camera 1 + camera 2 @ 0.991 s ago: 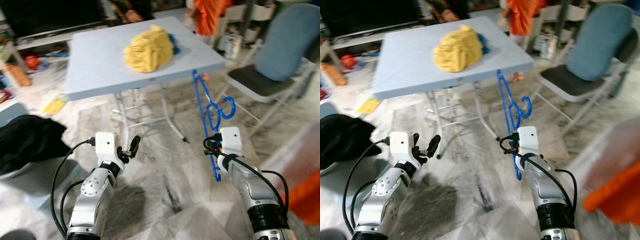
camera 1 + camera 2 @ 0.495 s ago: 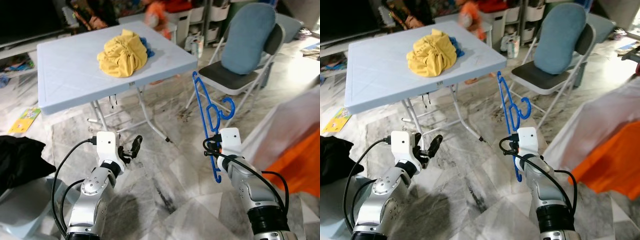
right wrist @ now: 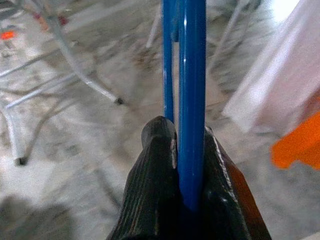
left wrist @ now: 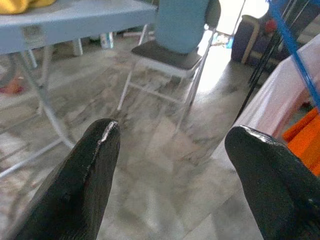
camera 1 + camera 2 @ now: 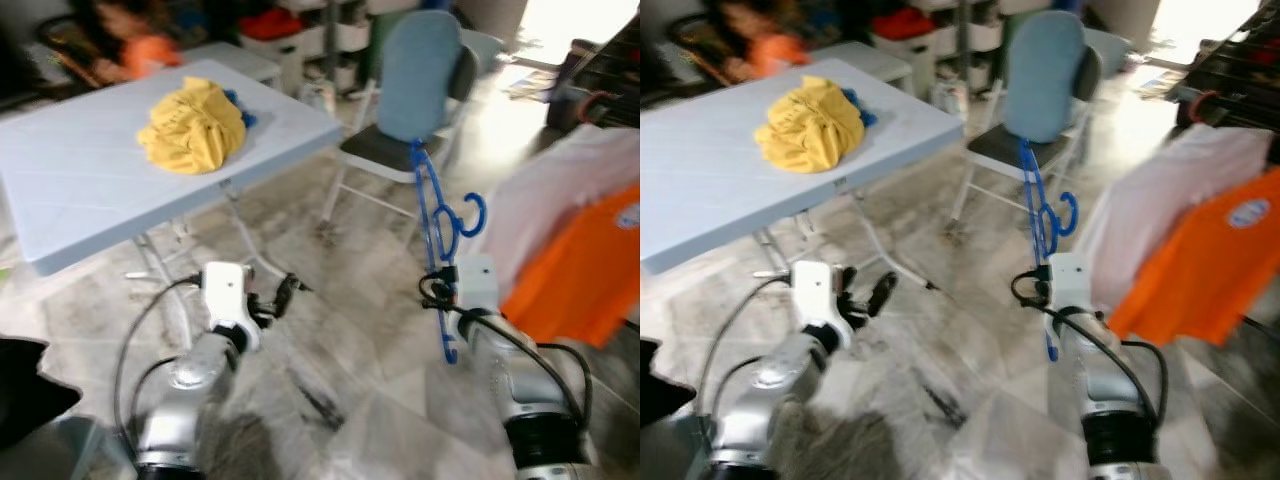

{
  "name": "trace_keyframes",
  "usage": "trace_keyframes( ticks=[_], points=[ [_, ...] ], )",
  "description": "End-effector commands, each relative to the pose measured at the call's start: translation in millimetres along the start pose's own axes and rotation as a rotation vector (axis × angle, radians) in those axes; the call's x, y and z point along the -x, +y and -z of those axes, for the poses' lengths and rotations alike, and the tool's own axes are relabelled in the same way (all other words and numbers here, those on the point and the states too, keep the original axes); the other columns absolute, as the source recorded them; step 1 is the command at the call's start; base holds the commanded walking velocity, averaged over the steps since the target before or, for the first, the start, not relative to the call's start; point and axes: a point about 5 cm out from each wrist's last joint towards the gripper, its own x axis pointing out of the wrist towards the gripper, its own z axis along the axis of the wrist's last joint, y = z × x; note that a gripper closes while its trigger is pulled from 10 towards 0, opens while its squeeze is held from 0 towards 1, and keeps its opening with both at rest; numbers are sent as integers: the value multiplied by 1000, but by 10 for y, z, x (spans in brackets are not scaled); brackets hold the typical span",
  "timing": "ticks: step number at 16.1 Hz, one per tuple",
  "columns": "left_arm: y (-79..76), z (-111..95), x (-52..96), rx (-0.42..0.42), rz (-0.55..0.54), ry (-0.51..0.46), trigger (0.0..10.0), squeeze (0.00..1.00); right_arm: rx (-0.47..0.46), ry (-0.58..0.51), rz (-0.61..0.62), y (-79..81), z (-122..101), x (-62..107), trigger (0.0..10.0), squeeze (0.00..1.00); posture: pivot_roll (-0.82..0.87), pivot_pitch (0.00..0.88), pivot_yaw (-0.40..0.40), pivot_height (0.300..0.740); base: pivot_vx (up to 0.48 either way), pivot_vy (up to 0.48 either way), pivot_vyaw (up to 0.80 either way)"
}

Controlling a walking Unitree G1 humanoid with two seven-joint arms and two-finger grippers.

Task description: Hang hanger

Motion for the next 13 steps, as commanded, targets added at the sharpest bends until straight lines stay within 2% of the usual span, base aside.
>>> trace_keyframes(
  ticks=[1, 8, 13],
  points=[
    [-6, -42, -10, 0, 13, -10, 10000, 0, 10, -35, 13, -9, -96, 3, 10000, 0, -138, 0, 78, 740, 0, 435, -756],
    [21, 89, -17, -22, 23, 53, 10000, 0, -6, -40, 79, -15, -96, -22, 10000, 0, -143, 0, 94, 740, 0, 417, -775],
    [-18, 30, -31, -25, 73, 11, 10000, 0, -37, -5, 174, -137, -26, -24, 10000, 0, -145, 0, 93, 740, 0, 0, -509]
  ],
)
